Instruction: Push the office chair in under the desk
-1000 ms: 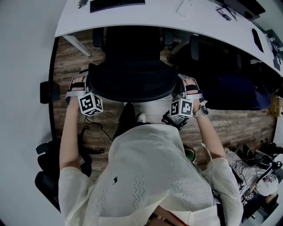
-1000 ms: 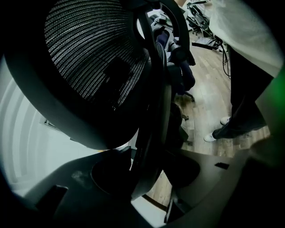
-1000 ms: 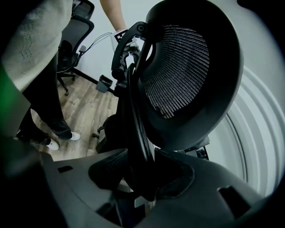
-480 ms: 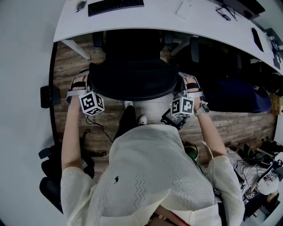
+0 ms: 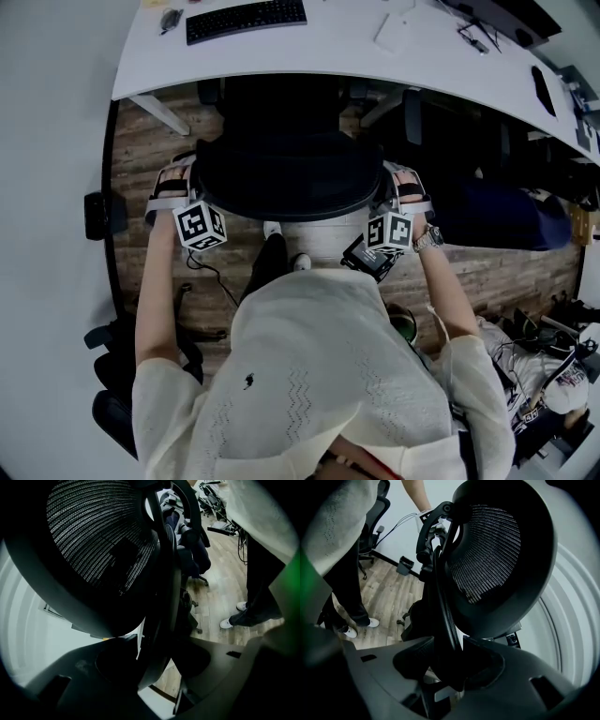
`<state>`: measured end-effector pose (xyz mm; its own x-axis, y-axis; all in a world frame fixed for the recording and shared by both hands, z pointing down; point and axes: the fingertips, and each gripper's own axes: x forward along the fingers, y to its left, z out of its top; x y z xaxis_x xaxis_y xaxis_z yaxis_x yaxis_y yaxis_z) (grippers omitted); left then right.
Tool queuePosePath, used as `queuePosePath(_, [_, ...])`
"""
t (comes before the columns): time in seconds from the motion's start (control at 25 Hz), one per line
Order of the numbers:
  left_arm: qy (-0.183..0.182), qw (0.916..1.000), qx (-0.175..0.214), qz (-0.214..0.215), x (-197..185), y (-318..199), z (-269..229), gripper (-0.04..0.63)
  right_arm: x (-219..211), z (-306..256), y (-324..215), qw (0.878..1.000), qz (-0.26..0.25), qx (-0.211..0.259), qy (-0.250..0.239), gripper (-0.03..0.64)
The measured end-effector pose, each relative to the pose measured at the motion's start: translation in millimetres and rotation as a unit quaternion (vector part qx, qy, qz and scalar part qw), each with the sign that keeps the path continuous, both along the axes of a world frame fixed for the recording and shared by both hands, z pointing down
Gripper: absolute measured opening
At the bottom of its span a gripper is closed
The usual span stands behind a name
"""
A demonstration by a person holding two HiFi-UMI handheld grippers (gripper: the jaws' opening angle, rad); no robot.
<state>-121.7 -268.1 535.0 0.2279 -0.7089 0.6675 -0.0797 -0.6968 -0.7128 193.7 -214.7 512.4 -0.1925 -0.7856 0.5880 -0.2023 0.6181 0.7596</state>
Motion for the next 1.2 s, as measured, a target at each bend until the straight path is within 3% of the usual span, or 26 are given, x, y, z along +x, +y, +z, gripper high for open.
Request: queuePosePath(1.2, [-0.003,0.9996,0.013,0.024,8,-59,-4,0.204,6,-2,-55,1.000,0.025,-0.014,-0.006,0.193])
